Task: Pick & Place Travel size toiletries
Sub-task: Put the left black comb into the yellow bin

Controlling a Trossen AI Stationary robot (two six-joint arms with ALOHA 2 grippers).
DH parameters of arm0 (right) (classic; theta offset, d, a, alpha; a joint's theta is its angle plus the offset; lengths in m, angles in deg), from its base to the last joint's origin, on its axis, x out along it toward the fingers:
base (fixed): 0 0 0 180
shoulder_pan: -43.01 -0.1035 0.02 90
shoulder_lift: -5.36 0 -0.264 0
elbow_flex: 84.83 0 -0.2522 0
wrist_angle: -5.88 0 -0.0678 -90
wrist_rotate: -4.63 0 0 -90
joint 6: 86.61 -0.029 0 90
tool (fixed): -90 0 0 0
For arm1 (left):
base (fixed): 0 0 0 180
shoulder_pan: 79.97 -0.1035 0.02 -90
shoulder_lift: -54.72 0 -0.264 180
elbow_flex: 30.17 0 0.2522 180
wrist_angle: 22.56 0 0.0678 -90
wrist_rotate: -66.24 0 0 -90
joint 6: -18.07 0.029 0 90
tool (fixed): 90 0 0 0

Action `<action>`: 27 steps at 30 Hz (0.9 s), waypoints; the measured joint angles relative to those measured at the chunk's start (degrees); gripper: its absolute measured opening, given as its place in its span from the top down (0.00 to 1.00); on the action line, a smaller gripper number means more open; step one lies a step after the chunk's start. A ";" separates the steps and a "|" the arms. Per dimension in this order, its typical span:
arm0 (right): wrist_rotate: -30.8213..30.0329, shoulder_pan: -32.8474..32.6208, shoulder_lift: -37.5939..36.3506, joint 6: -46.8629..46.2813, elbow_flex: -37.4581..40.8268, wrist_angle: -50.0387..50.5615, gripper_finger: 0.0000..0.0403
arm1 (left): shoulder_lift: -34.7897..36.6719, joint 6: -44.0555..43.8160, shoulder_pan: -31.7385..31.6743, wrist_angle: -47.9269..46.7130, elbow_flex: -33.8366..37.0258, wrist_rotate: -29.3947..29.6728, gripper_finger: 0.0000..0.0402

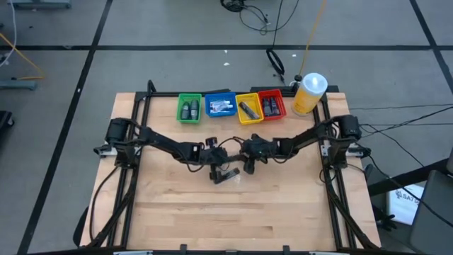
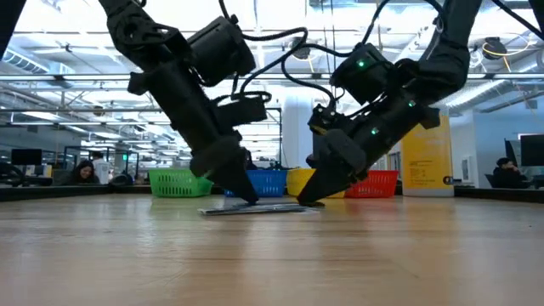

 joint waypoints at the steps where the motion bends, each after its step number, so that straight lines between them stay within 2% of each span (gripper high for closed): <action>1: -0.44 -0.33 -0.04 -0.18 -0.02 1.27 0.60 | -0.06 1.61 -0.32 0.49 0.02 2.27 0.94; 4: -0.96 -1.56 -0.46 -2.71 -0.04 5.21 0.60 | -0.21 5.48 -1.20 2.76 0.15 7.75 0.94; 7: -1.10 -2.25 -0.70 -5.41 0.03 4.21 0.60 | -0.02 7.34 -1.66 6.33 -0.29 8.29 0.94; 9: -0.07 -2.27 -2.37 -6.39 0.11 5.16 0.60 | 0.02 8.31 -1.38 7.79 -0.31 5.20 0.94; 14: 1.53 -1.71 -7.77 -7.19 0.51 12.30 0.60 | 0.02 7.63 -0.90 8.33 -0.31 -8.09 0.94; 16: 1.87 -0.89 -9.24 -7.58 0.38 13.82 0.60 | 0.02 7.39 -0.83 8.57 -0.31 -10.96 0.94; 18: 4.93 0.85 -10.86 -7.73 0.45 15.94 0.60 | -0.53 7.56 -0.83 10.08 -0.32 -12.32 0.94; 21: 13.21 4.17 -10.85 -7.87 0.26 14.24 0.58 | -1.83 7.58 -0.97 11.00 -0.33 -12.39 0.94; 24: 19.80 7.12 -9.53 -8.18 0.39 12.21 0.51 | -3.75 7.80 -1.45 12.02 -0.29 -12.37 0.94; 27: 22.83 9.01 -7.65 -9.06 0.39 11.11 0.43 | -5.21 7.74 -1.88 14.31 -0.43 -11.57 0.94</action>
